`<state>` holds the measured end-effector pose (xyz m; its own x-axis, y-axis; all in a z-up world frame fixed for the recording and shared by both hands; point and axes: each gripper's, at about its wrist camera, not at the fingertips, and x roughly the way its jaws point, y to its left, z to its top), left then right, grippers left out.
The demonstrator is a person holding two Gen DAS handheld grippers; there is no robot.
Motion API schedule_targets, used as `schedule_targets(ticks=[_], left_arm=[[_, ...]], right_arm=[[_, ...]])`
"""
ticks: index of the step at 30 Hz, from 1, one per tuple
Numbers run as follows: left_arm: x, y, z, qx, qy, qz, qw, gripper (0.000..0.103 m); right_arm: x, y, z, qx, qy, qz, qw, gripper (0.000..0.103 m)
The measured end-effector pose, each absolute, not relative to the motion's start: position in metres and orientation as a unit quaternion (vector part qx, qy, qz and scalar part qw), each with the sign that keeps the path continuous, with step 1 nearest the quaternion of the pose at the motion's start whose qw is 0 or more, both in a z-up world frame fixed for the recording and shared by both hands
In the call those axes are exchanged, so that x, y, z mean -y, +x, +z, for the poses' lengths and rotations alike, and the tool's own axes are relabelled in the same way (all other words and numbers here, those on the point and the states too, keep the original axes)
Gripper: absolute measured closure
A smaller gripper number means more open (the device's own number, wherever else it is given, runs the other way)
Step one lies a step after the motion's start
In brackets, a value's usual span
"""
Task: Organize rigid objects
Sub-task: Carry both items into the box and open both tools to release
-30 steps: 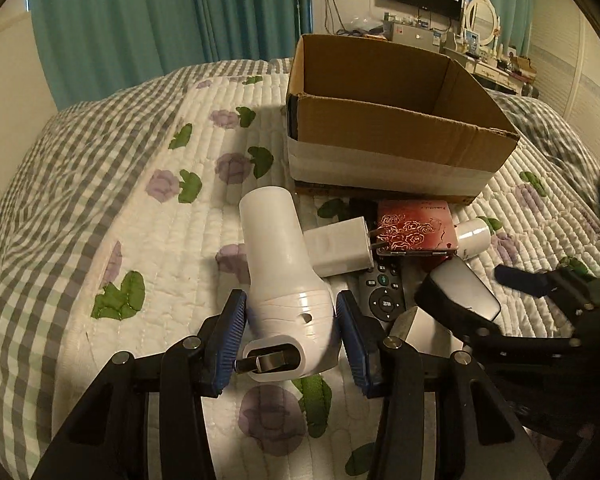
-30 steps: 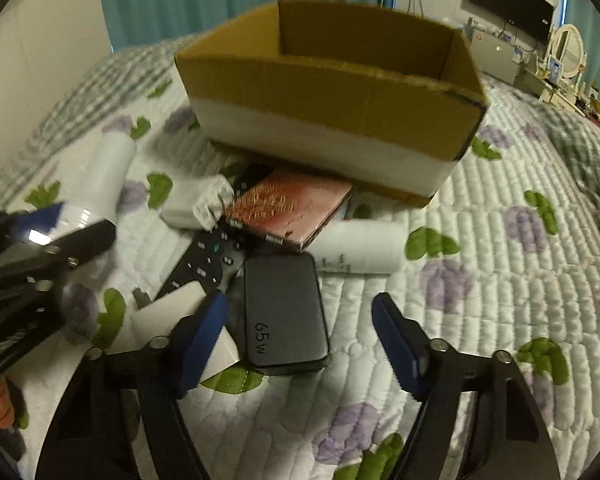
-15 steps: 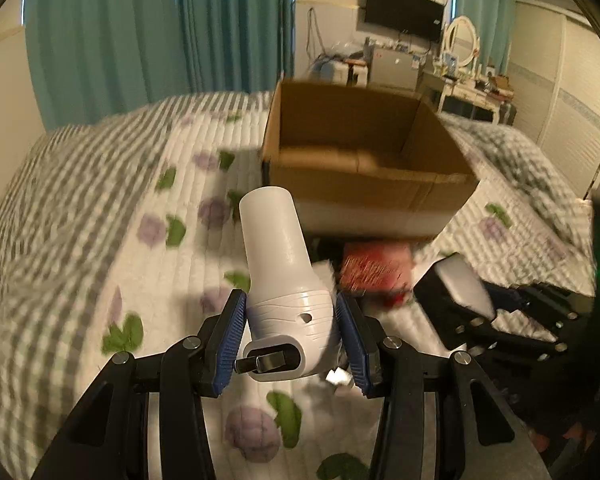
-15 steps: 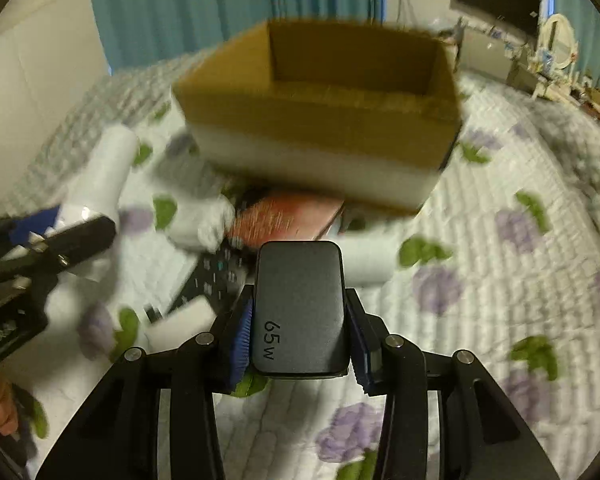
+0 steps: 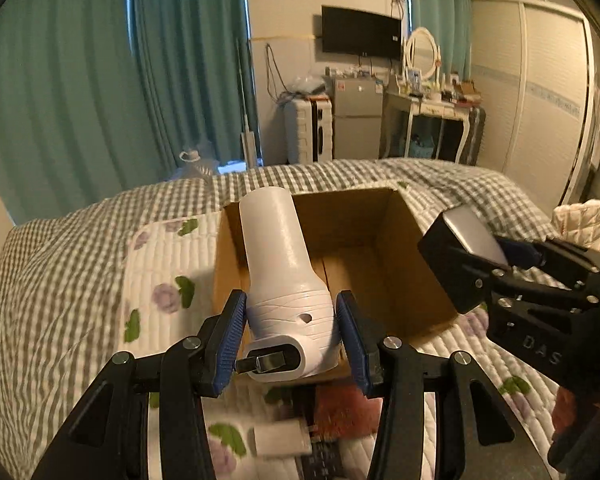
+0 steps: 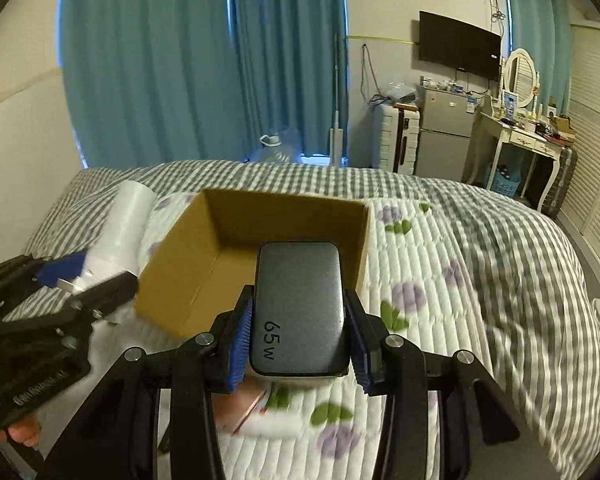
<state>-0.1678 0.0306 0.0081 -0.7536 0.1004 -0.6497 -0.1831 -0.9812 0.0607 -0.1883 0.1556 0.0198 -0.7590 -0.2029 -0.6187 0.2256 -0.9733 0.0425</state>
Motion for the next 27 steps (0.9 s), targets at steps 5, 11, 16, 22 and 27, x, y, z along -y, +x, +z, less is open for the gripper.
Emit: schedule_targets(ticks=[5,11,16,22,27], left_arm=[[-0.038,-0.204,-0.023,-0.061,-0.371,0.924,0.071,0.056],[-0.042,-0.218,-0.046,-0.068,-0.38,0.92,0.062,0.056],[-0.037,-0.22,-0.055,-0.061,-0.385,0.918,0.068,0.054],[-0.035,-0.205,-0.041,-0.058,-0.369,0.925,0.064,0.026],[-0.027,-0.173,-0.024,-0.043,-0.368,0.927,0.054,0.013]], right_arm=[[-0.154,-0.217,0.001,0.005,0.339,-0.934,0.111,0.062],[-0.152,-0.239,-0.015,0.002,0.345,-0.931,0.121,0.062],[-0.153,-0.244,-0.029,0.003,0.356,-0.926,0.125,0.061],[-0.167,-0.223,-0.007,0.033,0.323,-0.94,0.101,0.033],[-0.18,-0.191,0.013,0.026,0.319,-0.944,0.082,0.033]])
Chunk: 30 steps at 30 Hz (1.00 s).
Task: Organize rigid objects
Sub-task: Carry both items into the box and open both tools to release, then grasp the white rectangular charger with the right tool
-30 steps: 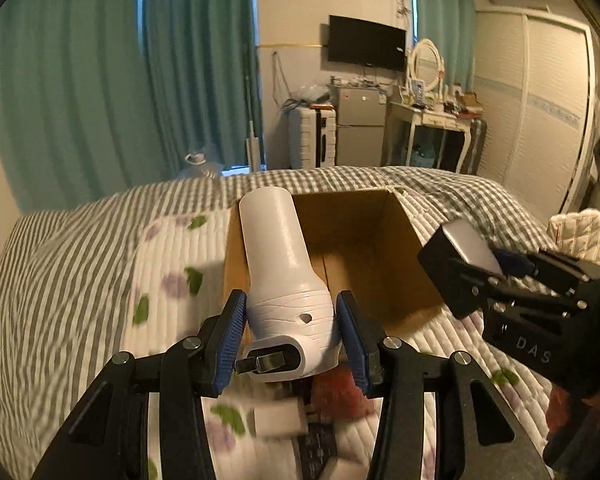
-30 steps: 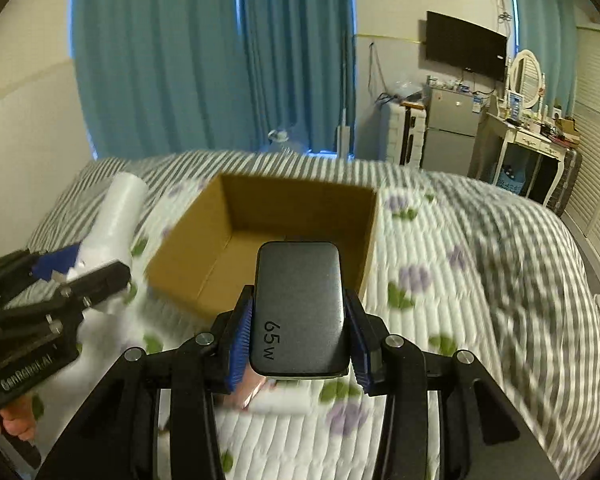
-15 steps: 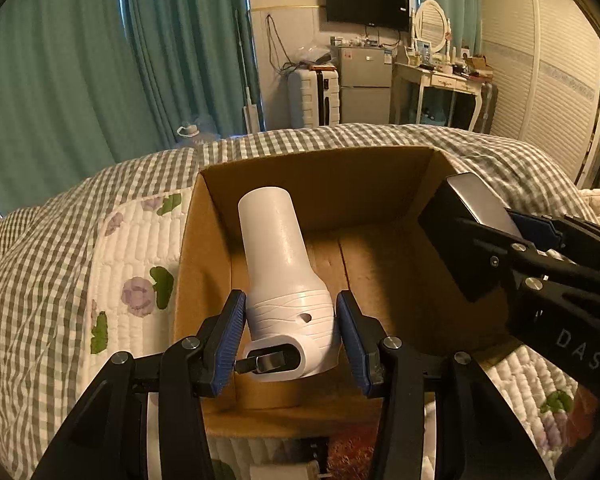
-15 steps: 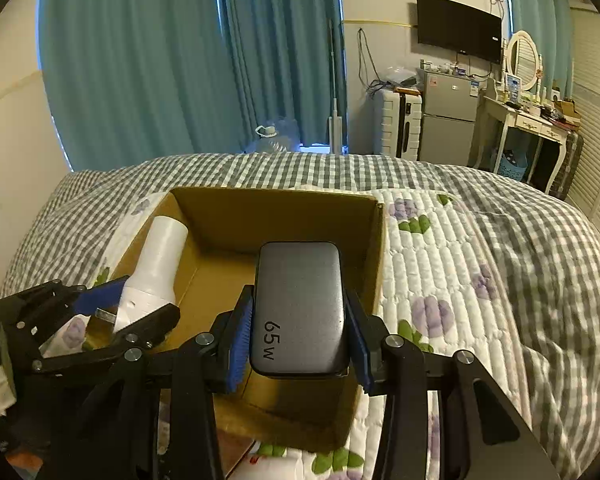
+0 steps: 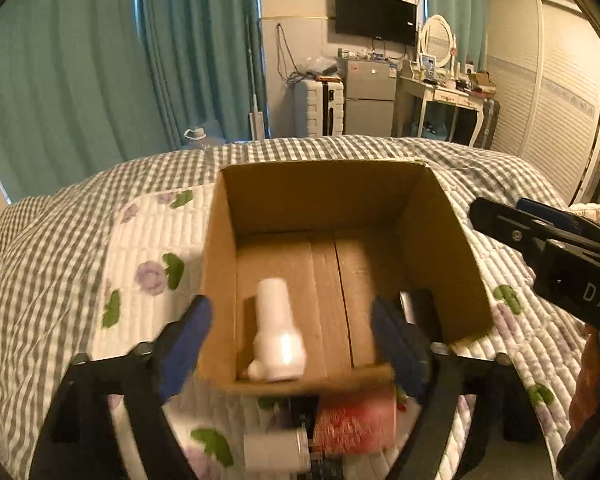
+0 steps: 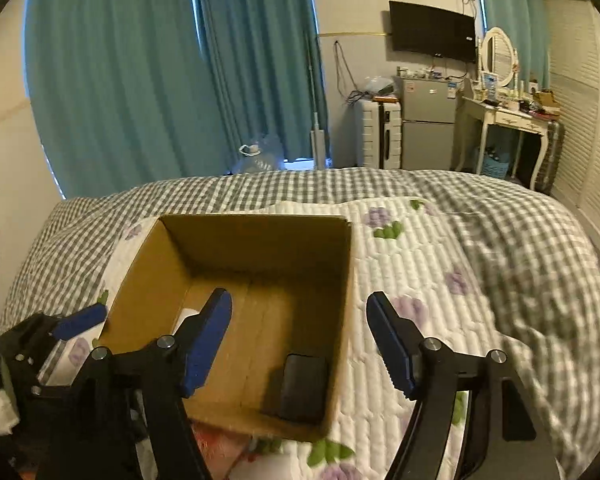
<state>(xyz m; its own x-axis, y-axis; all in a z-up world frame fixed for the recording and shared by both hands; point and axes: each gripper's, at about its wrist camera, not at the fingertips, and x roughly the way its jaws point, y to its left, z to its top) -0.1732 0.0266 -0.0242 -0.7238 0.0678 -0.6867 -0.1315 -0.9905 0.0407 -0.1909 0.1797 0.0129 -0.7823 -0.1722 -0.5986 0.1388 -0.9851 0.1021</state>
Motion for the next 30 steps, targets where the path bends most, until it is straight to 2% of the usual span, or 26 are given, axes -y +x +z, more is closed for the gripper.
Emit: schedule_targets(ticks=[2,4,7,10,17,23,30], left_arm=[[-0.023,-0.152,-0.016,-0.044,-0.361,0.93,0.043,0.011],[-0.02,-0.136,-0.011,-0.047,-0.359,0.931,0.036,0.01],[-0.01,-0.106,-0.006,-0.042,-0.353,0.935,0.018,0.005],[0.0,-0.075,-0.008,-0.034,-0.35,0.936,0.009,0.004],[0.017,-0.024,-0.039,-0.042,-0.36,0.932,-0.021,0.004],[0.034,-0.009,-0.077,-0.035,-0.379,0.923,-0.049,0.004],[0.04,-0.009,-0.09,-0.034,-0.388,0.92,-0.044,0.004]], right_arm=[[-0.18,-0.174,0.021,0.016,0.323,-0.943,0.083,0.028],[-0.181,-0.157,0.025,0.008,0.324,-0.942,0.085,0.018],[-0.18,-0.122,0.026,-0.01,0.323,-0.941,0.098,0.015],[-0.175,-0.092,0.014,-0.022,0.335,-0.935,0.116,0.012],[-0.138,-0.051,-0.047,-0.049,0.389,-0.905,0.168,0.011],[-0.11,-0.052,-0.108,-0.071,0.447,-0.871,0.192,0.011],[-0.085,-0.057,-0.136,-0.087,0.465,-0.851,0.229,0.011]])
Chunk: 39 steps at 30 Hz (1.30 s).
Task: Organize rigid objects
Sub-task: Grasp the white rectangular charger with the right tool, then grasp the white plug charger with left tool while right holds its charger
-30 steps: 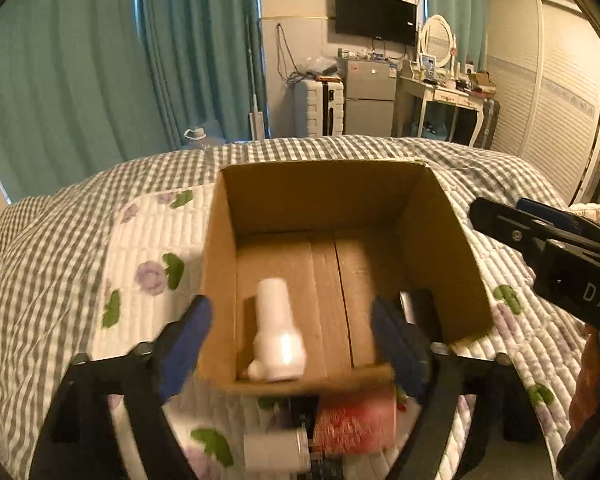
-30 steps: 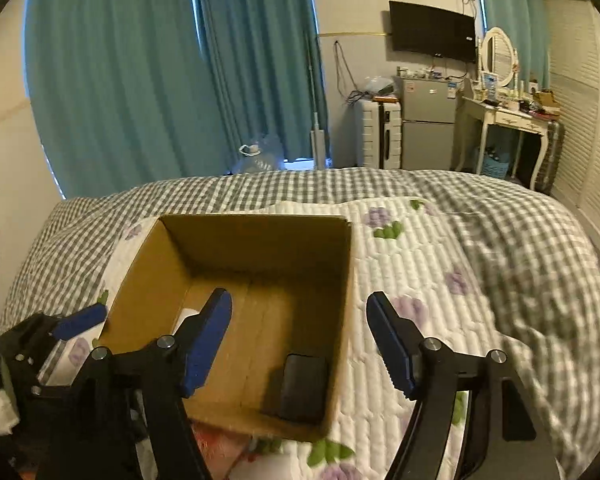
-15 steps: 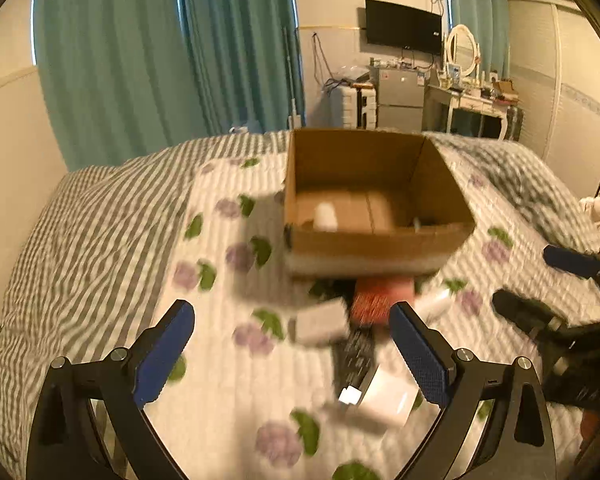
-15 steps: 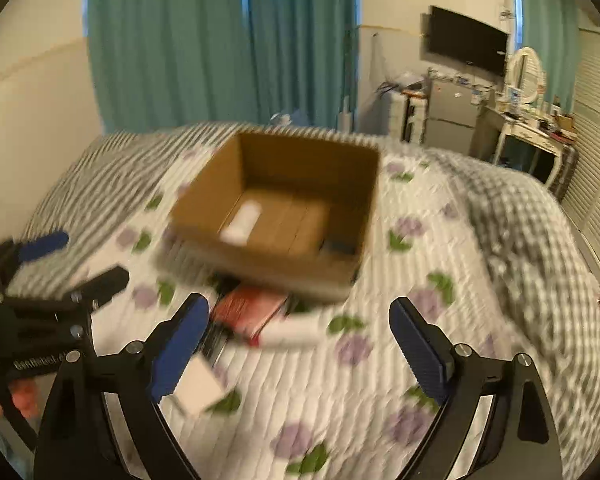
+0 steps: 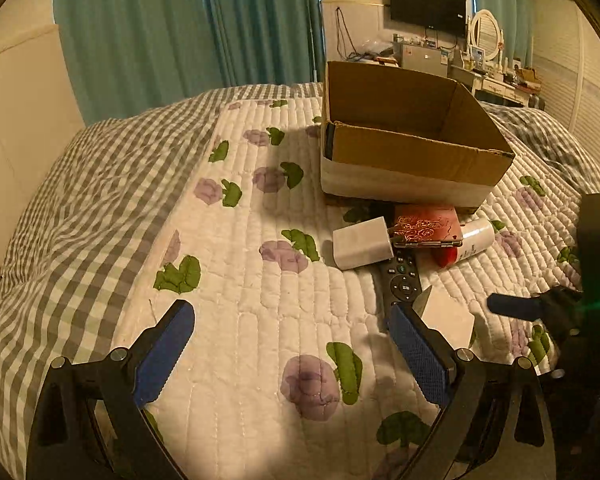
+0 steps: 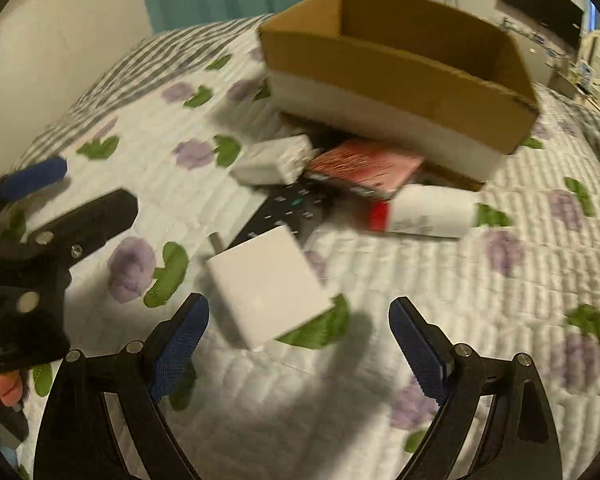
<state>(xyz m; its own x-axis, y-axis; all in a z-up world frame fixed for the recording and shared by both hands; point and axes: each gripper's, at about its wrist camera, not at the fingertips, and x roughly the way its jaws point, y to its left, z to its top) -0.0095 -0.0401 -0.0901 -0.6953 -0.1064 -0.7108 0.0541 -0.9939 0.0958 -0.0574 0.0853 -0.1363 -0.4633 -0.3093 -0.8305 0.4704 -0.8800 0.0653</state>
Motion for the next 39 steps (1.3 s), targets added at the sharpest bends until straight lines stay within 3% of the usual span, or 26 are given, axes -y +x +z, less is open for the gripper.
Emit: schedule_targets(ticks=[2,4,6,14,15,16,17,39], left_arm=[[0.041,-0.01,-0.09,0.03,0.39,-0.92,0.042,0.004],[0.043,-0.011,-0.091,0.026,0.393,-0.918,0.044,0.004],[0.045,-0.014,-0.092,0.019,0.4,-0.915,0.048,0.004],[0.036,-0.027,-0.084,0.024,0.407,-0.912,0.044,0.004],[0.033,-0.03,-0.082,0.025,0.407,-0.912,0.042,0.004],[0.03,-0.035,-0.081,0.025,0.408,-0.912,0.041,0.004],[0.025,-0.041,-0.081,0.028,0.411,-0.91,0.041,0.004],[0.004,-0.125,-0.145,0.02,0.475,-0.879,0.031,0.005]], right_arm=[[-0.079,-0.062,-0.144,-0.08,0.469,-0.847,0.235,0.015],[-0.076,-0.065,-0.148,-0.071,0.474,-0.844,0.239,0.032],[-0.076,-0.065,-0.148,-0.066,0.473,-0.844,0.245,0.038],[-0.108,-0.063,-0.117,-0.037,0.442,-0.872,0.209,0.047],[-0.114,-0.065,-0.111,-0.039,0.436,-0.877,0.196,0.051],[-0.118,-0.068,-0.105,-0.039,0.43,-0.882,0.189,0.069],[-0.123,-0.072,-0.102,-0.035,0.429,-0.883,0.188,0.075],[-0.165,-0.125,-0.09,-0.024,0.419,-0.901,0.115,0.075]])
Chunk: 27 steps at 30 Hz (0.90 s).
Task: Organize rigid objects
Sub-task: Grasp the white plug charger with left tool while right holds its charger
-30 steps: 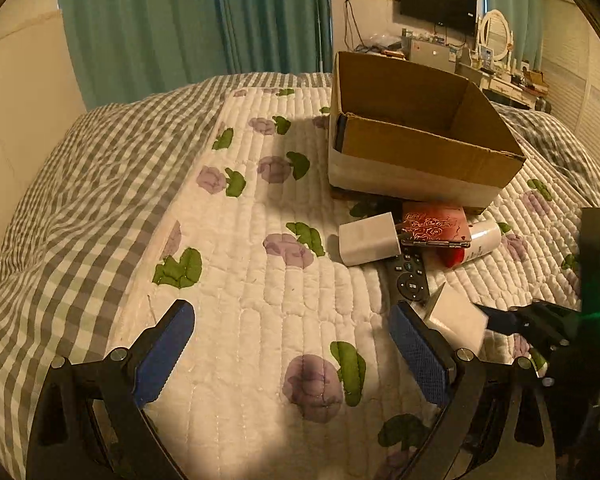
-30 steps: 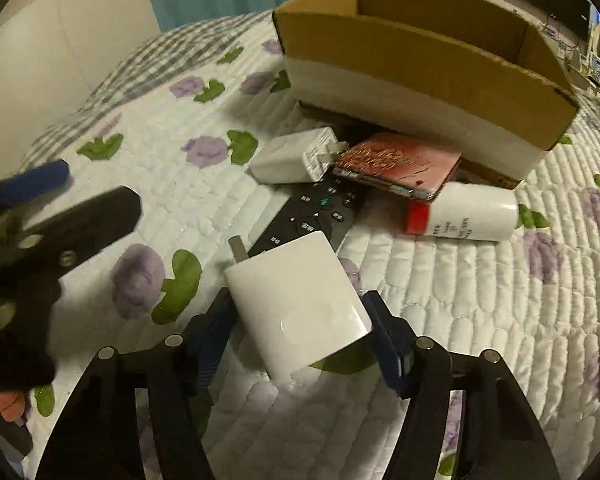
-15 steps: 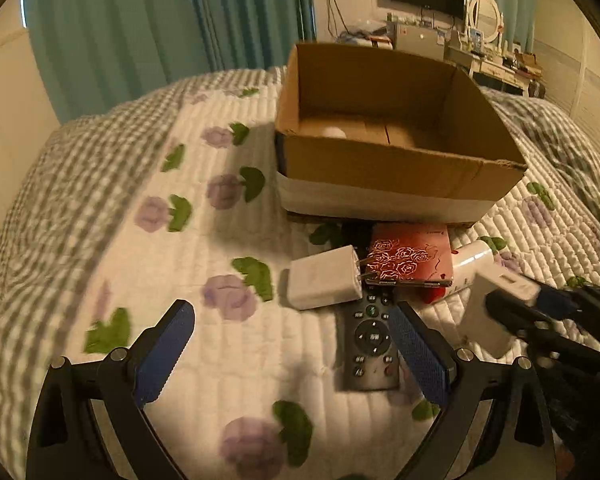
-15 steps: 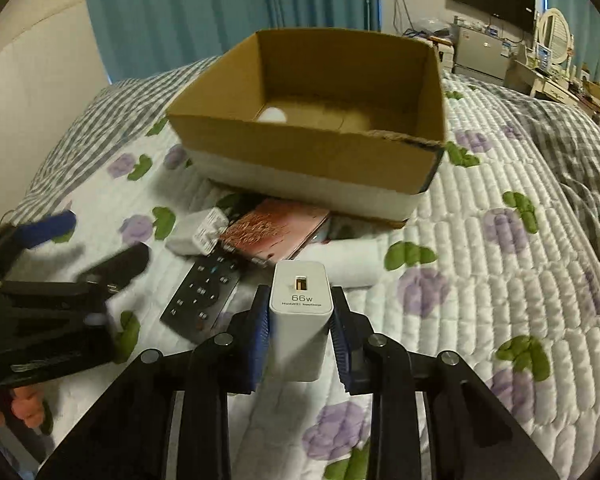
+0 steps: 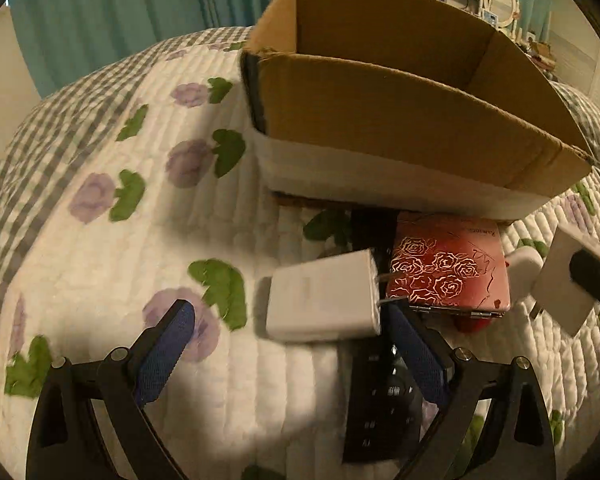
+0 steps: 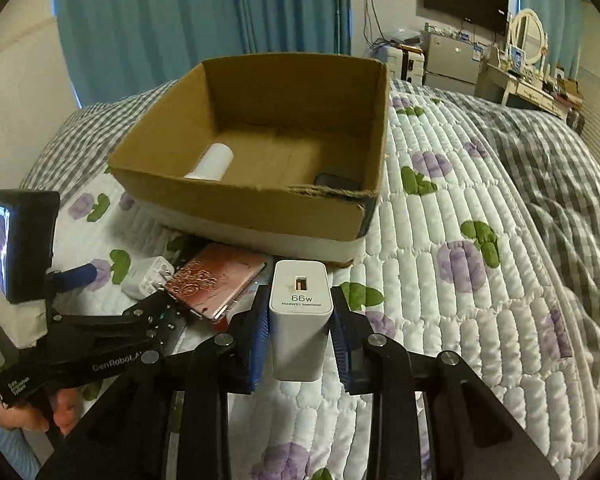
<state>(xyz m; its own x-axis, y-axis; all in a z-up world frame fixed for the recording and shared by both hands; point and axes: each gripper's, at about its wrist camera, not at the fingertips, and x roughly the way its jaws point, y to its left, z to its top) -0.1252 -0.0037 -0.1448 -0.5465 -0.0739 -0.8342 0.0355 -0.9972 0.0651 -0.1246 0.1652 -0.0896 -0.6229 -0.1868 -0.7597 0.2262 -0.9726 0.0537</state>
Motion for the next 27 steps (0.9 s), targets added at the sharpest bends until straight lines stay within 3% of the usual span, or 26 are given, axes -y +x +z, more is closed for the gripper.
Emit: schedule_targets(ticks=[3,7,8,27], left_arm=[[0.003,-0.127,-0.147,0.02,0.471,-0.882,0.016,0.008],[0.008,-0.124,-0.145,-0.022,0.48,-0.876,-0.039,0.043],[0.007,-0.123,-0.144,-0.02,0.48,-0.876,-0.042,0.044],[-0.004,-0.064,-0.076,-0.005,0.417,-0.908,-0.037,0.045]], right_arm=[[-0.165,-0.126,-0.094,-0.021,0.425,-0.898,0.114,0.075],[-0.163,-0.125,-0.094,-0.024,0.427,-0.897,0.115,0.075],[-0.163,-0.124,-0.095,-0.025,0.427,-0.897,0.115,0.075],[-0.163,-0.087,-0.046,-0.033,0.377,-0.918,0.115,0.075]])
